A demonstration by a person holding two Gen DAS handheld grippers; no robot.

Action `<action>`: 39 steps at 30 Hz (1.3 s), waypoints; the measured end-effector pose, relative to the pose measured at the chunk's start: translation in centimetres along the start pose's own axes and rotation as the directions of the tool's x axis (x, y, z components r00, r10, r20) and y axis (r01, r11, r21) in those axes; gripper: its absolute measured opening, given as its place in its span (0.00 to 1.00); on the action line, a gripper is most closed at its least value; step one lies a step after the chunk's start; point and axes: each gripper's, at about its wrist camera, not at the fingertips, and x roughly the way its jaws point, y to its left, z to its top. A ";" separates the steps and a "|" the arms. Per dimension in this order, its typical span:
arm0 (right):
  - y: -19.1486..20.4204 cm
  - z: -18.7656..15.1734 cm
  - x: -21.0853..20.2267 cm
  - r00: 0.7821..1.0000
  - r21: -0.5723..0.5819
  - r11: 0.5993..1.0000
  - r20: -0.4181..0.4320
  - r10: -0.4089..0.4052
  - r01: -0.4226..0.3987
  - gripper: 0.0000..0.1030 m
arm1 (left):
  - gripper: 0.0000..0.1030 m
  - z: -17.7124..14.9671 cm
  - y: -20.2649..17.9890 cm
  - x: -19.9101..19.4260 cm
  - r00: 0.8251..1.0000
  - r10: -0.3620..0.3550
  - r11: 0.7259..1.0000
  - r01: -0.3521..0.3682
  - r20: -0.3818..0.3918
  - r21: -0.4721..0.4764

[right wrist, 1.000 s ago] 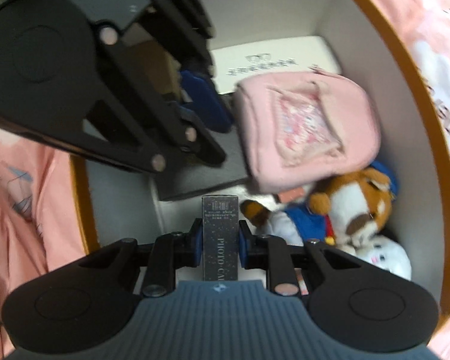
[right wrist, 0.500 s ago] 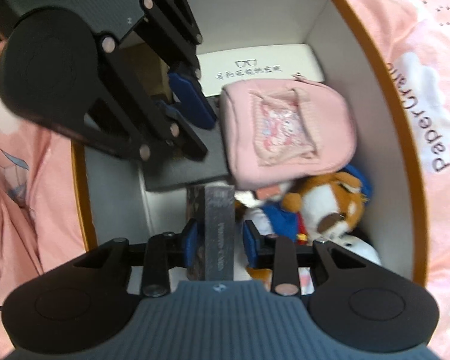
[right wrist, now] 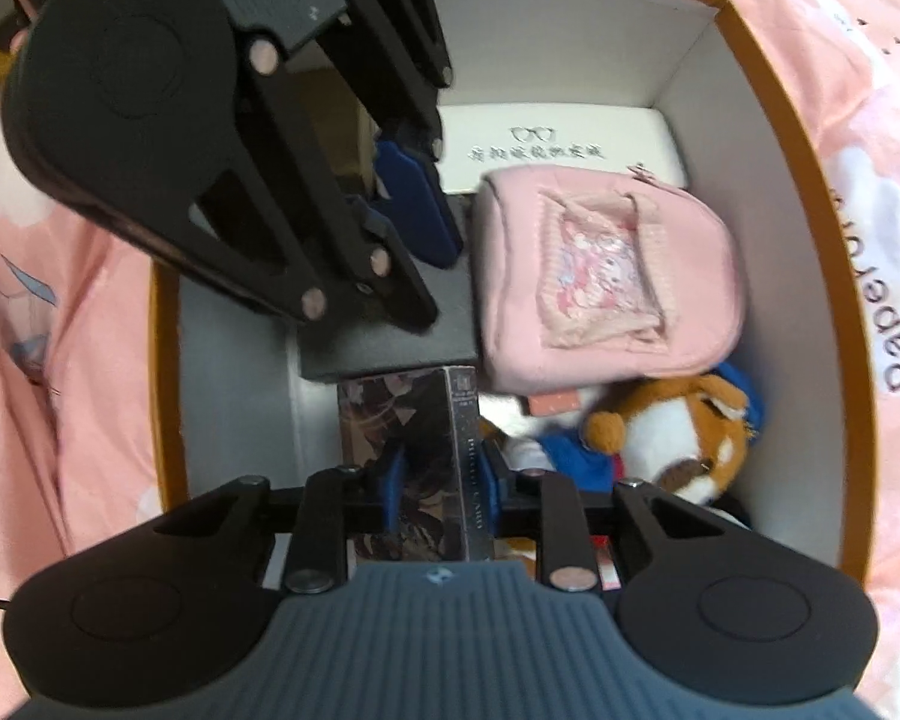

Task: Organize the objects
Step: 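Lower the silver photo card box into the orange box with the right gripper, then open the right gripper and withdraw both grippers from the orange box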

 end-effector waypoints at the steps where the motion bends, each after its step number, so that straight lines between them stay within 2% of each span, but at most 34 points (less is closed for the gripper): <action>1: -0.2 0.0 0.2 1.000 0.008 1.000 -0.006 0.025 -0.025 0.27 | 0.24 0.0 0.0 0.1 1.000 0.001 1.000 -0.001 -0.001 -0.001; 3: -0.6 -0.1 0.7 0.998 0.041 0.997 -0.017 0.067 -0.066 0.26 | 0.24 0.0 0.1 0.1 1.000 0.002 1.000 -0.002 0.000 -0.003; 10: -0.3 -0.9 0.7 0.999 0.055 0.997 -0.016 0.049 -0.048 0.27 | 0.24 -0.1 0.2 -0.1 1.000 -0.005 1.000 0.005 0.004 -0.007; 13: -0.5 -1.6 -0.4 1.000 0.093 0.996 0.000 0.018 -0.018 0.27 | 0.24 -0.4 -0.1 -0.8 1.000 -0.002 1.000 0.002 0.029 0.005; 16: -0.4 -2.5 -2.1 0.998 0.179 0.983 0.057 -0.036 0.026 0.27 | 0.25 -1.0 -1.0 -2.2 0.997 -0.001 1.000 -0.001 0.076 0.021; 18: 0.1 -3.2 -3.7 0.991 0.249 0.967 0.108 -0.086 0.057 0.42 | 0.25 -1.4 -1.8 -3.5 0.993 0.003 1.000 -0.006 0.118 0.027; 19: 0.2 -2.7 -4.3 0.984 0.276 0.958 0.131 -0.117 0.077 0.45 | 0.26 -1.7 -2.6 -4.4 0.989 0.007 0.999 -0.012 0.145 0.033; 20: 0.8 -3.2 -5.1 0.975 0.306 0.947 0.158 -0.154 0.100 0.45 | 0.28 -2.1 -3.2 -5.2 0.985 0.011 0.999 -0.018 0.174 0.041; 21: -0.9 -2.0 -5.5 0.967 0.338 0.934 0.179 -0.183 0.114 0.46 | 0.29 -2.4 -3.8 -5.9 0.979 0.013 0.999 -0.022 0.201 0.043; 24: 0.0 -4.1 -8.6 0.929 0.451 0.883 0.258 -0.266 0.128 0.50 | 0.31 -3.5 -5.6 -7.7 0.965 -0.001 0.999 -0.011 0.263 0.043; 29: 6.1 -7.1 -11.1 0.839 0.610 0.783 0.360 -0.407 0.118 0.55 | 0.32 -5.7 -9.0 -9.1 0.943 -0.023 0.999 0.007 0.332 0.050; 30: 7.4 -7.8 -11.6 0.823 0.637 0.763 0.369 -0.432 0.114 0.61 | 0.32 -6.2 -9.7 -9.1 0.943 -0.029 0.998 0.011 0.332 0.057; 32: 9.2 -9.3 -10.7 0.795 0.681 0.722 0.368 -0.482 0.122 0.65 | 0.32 -7.1 -10.8 -8.6 0.943 -0.048 0.997 0.026 0.329 0.072; 34: 11.1 -10.9 -9.7 0.770 0.711 0.690 0.361 -0.526 0.138 0.65 | 0.32 -7.9 -11.8 -7.5 0.948 -0.065 0.995 0.038 0.311 0.091; 39: 14.7 -14.2 -7.3 0.730 0.793 0.593 0.320 -0.603 0.142 0.65 | 0.32 -9.0 -13.2 -3.8 0.974 -0.051 0.997 0.038 0.223 0.061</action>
